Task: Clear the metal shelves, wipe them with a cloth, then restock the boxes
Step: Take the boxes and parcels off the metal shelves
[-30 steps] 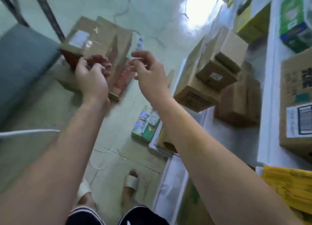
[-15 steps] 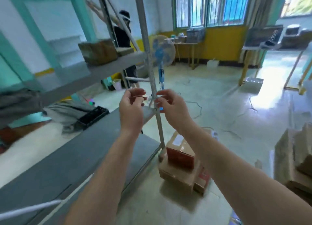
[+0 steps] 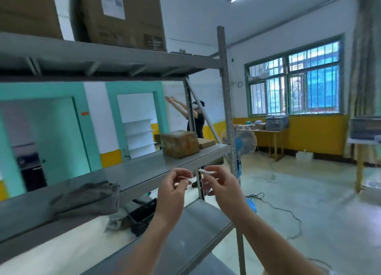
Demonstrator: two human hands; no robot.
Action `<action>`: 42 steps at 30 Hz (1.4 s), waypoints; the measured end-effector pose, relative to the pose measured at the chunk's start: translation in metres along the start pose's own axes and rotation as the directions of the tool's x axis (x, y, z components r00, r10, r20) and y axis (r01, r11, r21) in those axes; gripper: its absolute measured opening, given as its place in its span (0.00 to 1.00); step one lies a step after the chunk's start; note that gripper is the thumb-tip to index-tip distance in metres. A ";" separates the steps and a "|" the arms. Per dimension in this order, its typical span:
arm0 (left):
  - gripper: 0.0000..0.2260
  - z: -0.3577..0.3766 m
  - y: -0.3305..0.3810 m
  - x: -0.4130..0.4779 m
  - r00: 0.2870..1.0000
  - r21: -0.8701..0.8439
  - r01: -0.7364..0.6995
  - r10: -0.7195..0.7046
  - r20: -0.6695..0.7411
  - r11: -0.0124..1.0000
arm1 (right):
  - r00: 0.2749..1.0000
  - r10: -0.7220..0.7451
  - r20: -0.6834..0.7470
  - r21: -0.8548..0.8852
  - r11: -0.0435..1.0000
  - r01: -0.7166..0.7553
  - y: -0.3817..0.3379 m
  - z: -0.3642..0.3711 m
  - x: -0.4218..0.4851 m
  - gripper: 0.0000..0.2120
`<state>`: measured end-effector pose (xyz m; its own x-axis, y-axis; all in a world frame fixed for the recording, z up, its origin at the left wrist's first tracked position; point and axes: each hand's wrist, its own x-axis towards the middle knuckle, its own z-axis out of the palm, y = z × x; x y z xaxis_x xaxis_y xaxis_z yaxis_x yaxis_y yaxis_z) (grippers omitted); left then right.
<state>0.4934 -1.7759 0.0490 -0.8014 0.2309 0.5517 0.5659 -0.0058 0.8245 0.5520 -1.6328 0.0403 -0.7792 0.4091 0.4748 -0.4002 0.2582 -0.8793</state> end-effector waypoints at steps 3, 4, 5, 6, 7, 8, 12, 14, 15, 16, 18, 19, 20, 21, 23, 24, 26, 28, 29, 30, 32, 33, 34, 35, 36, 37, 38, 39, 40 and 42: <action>0.10 -0.001 -0.009 0.042 1.000 0.047 -0.010 0.009 0.009 0.999 | 1.000 -0.016 0.027 0.035 0.999 0.015 0.019 0.007 0.042 0.08; 0.10 -0.001 -0.015 0.056 1.000 0.073 -0.012 0.011 0.008 0.997 | 0.999 -0.017 0.041 0.044 0.999 0.015 0.027 0.010 0.056 0.08; 0.09 0.000 -0.022 0.069 1.000 0.100 -0.011 0.010 0.004 0.995 | 0.999 -0.016 0.050 0.049 0.999 0.014 0.036 0.012 0.072 0.09; 0.09 0.002 -0.031 0.086 1.000 0.124 -0.006 0.007 -0.006 0.992 | 0.998 -0.015 0.057 0.059 0.998 0.012 0.047 0.015 0.092 0.09; 0.09 0.005 -0.042 0.103 1.000 0.141 -0.002 0.004 -0.020 0.990 | 0.998 -0.021 0.064 0.063 0.998 0.017 0.056 0.017 0.113 0.09; 0.09 0.007 -0.052 0.119 0.999 0.150 0.014 -0.008 -0.037 0.989 | 0.997 -0.023 0.072 0.061 0.998 0.019 0.065 0.019 0.132 0.09; 0.07 0.026 -0.108 0.203 0.985 0.156 0.120 -0.099 -0.141 0.980 | 0.990 -0.069 0.121 0.060 0.996 0.062 0.108 0.027 0.234 0.08; 0.06 0.039 -0.135 0.247 0.964 0.142 0.181 -0.147 -0.220 0.973 | 0.987 -0.078 0.139 0.039 0.997 0.073 0.129 0.031 0.289 0.07; 0.05 0.048 -0.149 0.271 0.948 0.141 0.223 -0.181 -0.260 0.965 | 0.987 -0.074 0.145 0.017 0.997 0.072 0.144 0.033 0.323 0.07; 0.05 0.052 -0.155 0.284 0.935 0.137 0.267 -0.221 -0.279 0.954 | 0.988 -0.075 0.135 0.001 0.997 0.075 0.151 0.033 0.343 0.07; 0.10 0.062 -0.172 0.312 0.908 0.118 0.341 -0.294 -0.298 0.933 | 0.991 -0.074 0.115 -0.024 0.997 0.077 0.167 0.035 0.388 0.09; 0.13 0.066 -0.182 0.326 0.901 0.112 0.360 -0.314 -0.301 0.926 | 0.993 -0.062 0.105 -0.030 0.997 0.065 0.175 0.036 0.411 0.11; 0.16 0.069 -0.187 0.337 0.895 0.113 0.373 -0.324 -0.305 0.921 | 0.995 -0.037 0.095 -0.047 0.998 0.042 0.184 0.036 0.430 0.13; 0.19 0.071 -0.193 0.351 0.886 0.112 0.393 -0.343 -0.311 0.913 | 0.996 -0.013 0.093 -0.058 0.998 0.018 0.193 0.039 0.451 0.16; 0.26 0.073 -0.202 0.372 0.860 0.095 0.445 -0.395 -0.323 0.890 | 0.991 0.048 0.125 -0.064 0.997 -0.040 0.209 0.045 0.478 0.23; 0.29 0.073 -0.206 0.380 0.849 0.078 0.466 -0.421 -0.319 0.881 | 0.985 0.090 0.147 -0.053 0.995 -0.083 0.214 0.048 0.486 0.27; 0.36 0.075 -0.217 0.395 0.830 0.020 0.503 -0.477 -0.290 0.864 | 0.959 0.199 0.199 -0.019 0.980 -0.200 0.228 0.055 0.502 0.34; 0.39 0.077 -0.226 0.402 0.818 -0.076 0.520 -0.522 -0.240 0.850 | 0.915 0.315 0.254 0.024 0.943 -0.331 0.236 0.060 0.507 0.39; 0.38 0.077 -0.230 0.403 0.819 -0.124 0.513 -0.528 -0.223 0.849 | 0.893 0.349 0.285 0.046 0.925 -0.376 0.239 0.062 0.507 0.41; 0.36 0.079 -0.230 0.404 0.826 -0.153 0.501 -0.523 -0.211 0.852 | 0.875 0.371 0.310 0.053 0.912 -0.406 0.236 0.064 0.504 0.39; 0.35 0.080 -0.230 0.401 0.827 -0.210 0.482 -0.521 -0.212 0.851 | 0.869 0.374 0.324 0.059 0.908 -0.414 0.228 0.065 0.496 0.28; 0.37 0.079 -0.230 0.400 0.830 -0.230 0.464 -0.511 -0.223 0.855 | 0.876 0.366 0.313 0.076 0.910 -0.407 0.223 0.065 0.492 0.23; 0.39 0.079 -0.227 0.395 0.839 -0.241 0.441 -0.493 -0.231 0.864 | 0.885 0.354 0.302 0.106 0.910 -0.400 0.216 0.065 0.486 0.21; 0.38 0.078 -0.221 0.390 0.848 -0.257 0.408 -0.468 -0.247 0.876 | 0.893 0.342 0.293 0.147 0.907 -0.396 0.209 0.064 0.480 0.18; 0.36 0.077 -0.215 0.384 0.858 -0.263 0.371 -0.437 -0.268 0.890 | 0.903 0.328 0.279 0.182 0.905 -0.385 0.200 0.064 0.472 0.15; 0.31 0.075 -0.204 0.375 0.866 -0.273 0.329 -0.404 -0.295 0.904 | 0.915 0.309 0.259 0.206 0.908 -0.365 0.188 0.062 0.461 0.12; 0.26 0.075 -0.193 0.367 0.873 -0.284 0.287 -0.372 -0.315 0.915 | 0.927 0.291 0.235 0.221 0.913 -0.342 0.179 0.060 0.451 0.10; 0.22 0.073 -0.187 0.360 0.880 -0.302 0.252 -0.348 -0.325 0.919 | 0.938 0.271 0.217 0.234 0.918 -0.320 0.172 0.059 0.440 0.11; 0.20 0.071 -0.180 0.348 0.890 -0.324 0.222 -0.327 -0.318 0.920 | 0.949 0.248 0.194 0.229 0.930 -0.289 0.164 0.056 0.426 0.11; 0.17 0.066 -0.164 0.323 0.906 -0.351 0.181 -0.295 -0.303 0.919 | 0.970 0.196 0.147 0.220 0.949 -0.225 0.146 0.052 0.397 0.10</action>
<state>0.1543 -1.6361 0.0833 -0.9517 -0.0838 0.2953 0.3066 -0.3050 0.9016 0.1596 -1.4779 0.0988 -0.9049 0.3184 0.2826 -0.3107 -0.0401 -0.9497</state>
